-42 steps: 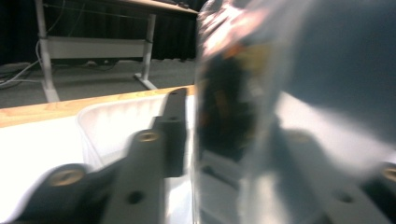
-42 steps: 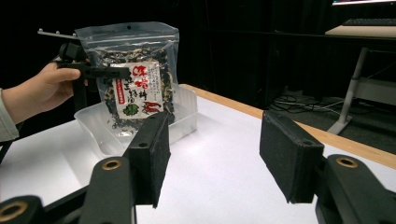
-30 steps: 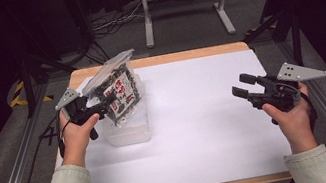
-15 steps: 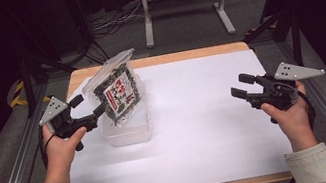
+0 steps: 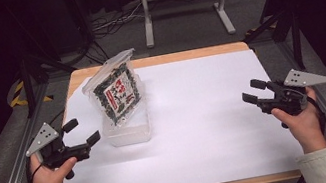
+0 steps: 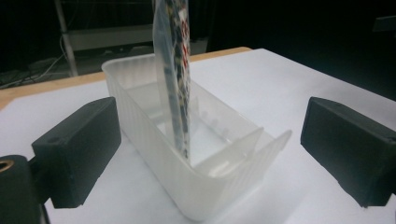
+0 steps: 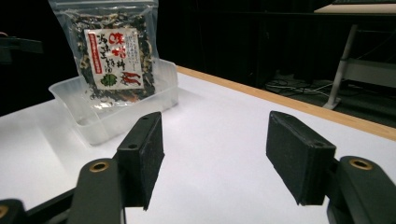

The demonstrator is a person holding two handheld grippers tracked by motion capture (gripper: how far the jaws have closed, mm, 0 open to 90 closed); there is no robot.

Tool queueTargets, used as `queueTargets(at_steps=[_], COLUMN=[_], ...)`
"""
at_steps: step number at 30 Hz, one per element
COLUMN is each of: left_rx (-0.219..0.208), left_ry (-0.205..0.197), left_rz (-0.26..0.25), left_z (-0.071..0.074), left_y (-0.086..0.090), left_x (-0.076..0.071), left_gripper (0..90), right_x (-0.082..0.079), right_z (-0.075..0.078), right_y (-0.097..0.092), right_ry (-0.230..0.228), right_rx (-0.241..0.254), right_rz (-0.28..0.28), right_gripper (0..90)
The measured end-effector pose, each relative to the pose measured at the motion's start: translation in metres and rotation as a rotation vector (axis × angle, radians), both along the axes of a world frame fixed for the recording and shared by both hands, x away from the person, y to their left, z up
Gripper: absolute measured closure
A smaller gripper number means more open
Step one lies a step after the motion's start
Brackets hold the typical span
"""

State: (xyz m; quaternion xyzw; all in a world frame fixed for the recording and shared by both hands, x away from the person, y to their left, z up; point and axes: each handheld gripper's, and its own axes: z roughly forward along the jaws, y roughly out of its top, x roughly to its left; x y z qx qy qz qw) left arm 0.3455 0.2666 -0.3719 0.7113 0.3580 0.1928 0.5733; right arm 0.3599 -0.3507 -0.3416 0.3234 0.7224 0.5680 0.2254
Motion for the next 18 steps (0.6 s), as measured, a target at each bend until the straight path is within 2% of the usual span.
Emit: queueTargets(at_steps=[2,3,4,7,9,12,15,16,18], left_rx=[0.003,0.005,0.010,0.003,0.000,-0.005,0.007,0.009,0.022], left_ry=[0.006,0.005,0.006,0.018,0.033,0.046,0.057,0.062,0.065], left_rz=[-0.004,0.000,0.003,0.000,-0.012,-0.025,-0.022,-0.022,-0.019], left_z=[-0.005,-0.008,-0.013,-0.019,-0.027,-0.036,-0.042,-0.046,-0.050], left_y=[0.001,0.001,0.001,0.001,-0.001,-0.002,-0.002,-0.003,-0.003], left_x=[-0.004,-0.005,-0.007,-0.007,-0.008,-0.009,-0.008,-0.007,-0.006], left_gripper=[5.4,5.4,5.3,5.2,5.1,4.9,4.8,4.8,4.8], right_x=[-0.002,-0.002,-0.003,-0.005,-0.009,-0.013,-0.015,-0.016,-0.018], right_z=[-0.003,-0.007,-0.010,-0.015,-0.025,-0.036,-0.043,-0.052,-0.059], right_y=[-0.004,-0.011,-0.014,-0.020,-0.026,-0.030,-0.032,-0.032,-0.032], right_ry=[0.008,0.024,0.022,0.020,0.017,0.021,0.024,0.024,0.025], right_rx=[0.012,0.048,0.060,0.062,0.033,0.018,0.028,0.037,0.039], right_rz=[-0.003,0.003,0.002,-0.007,-0.016,-0.017,-0.015,-0.018,-0.024], right_gripper=[37.9,37.2,36.7,36.1,36.1,36.1,36.1,36.2,36.2])
